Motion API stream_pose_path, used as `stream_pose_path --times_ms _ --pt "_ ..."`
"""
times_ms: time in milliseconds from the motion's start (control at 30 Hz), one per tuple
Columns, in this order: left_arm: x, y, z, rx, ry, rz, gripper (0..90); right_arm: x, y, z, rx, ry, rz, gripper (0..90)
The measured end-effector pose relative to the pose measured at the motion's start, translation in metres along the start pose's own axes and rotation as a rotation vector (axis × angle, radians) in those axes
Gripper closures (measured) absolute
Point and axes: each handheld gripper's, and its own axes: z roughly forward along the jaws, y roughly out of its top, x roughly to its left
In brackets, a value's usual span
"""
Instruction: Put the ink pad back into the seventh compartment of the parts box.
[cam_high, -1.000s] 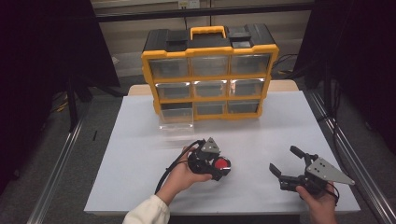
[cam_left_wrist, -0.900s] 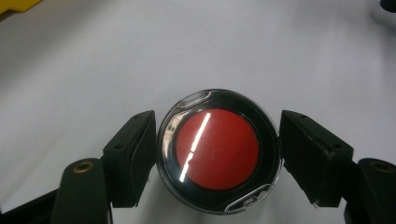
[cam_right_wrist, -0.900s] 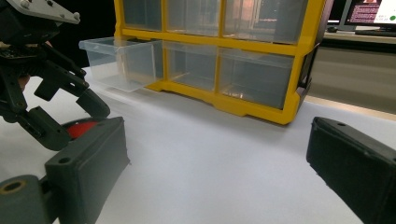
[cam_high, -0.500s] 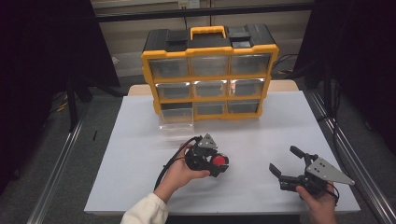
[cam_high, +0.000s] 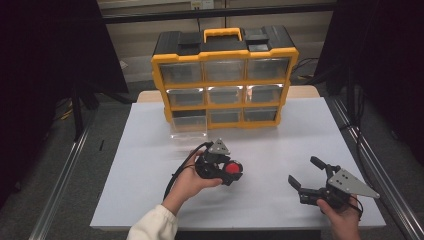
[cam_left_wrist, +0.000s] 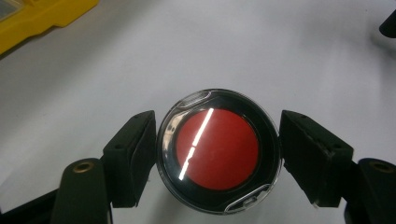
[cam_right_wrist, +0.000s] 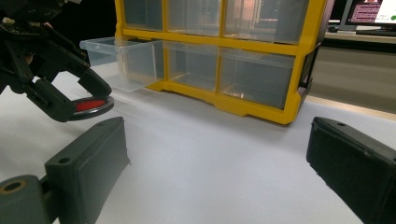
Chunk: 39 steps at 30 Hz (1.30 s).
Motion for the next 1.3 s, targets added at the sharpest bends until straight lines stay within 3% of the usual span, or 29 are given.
stream_pose_path --times_ms 1300 --pt "0.019 0.012 -0.027 -0.039 0.033 -0.056 29.4 0.0 -0.001 0.001 -0.002 -0.006 0.005 4.9"
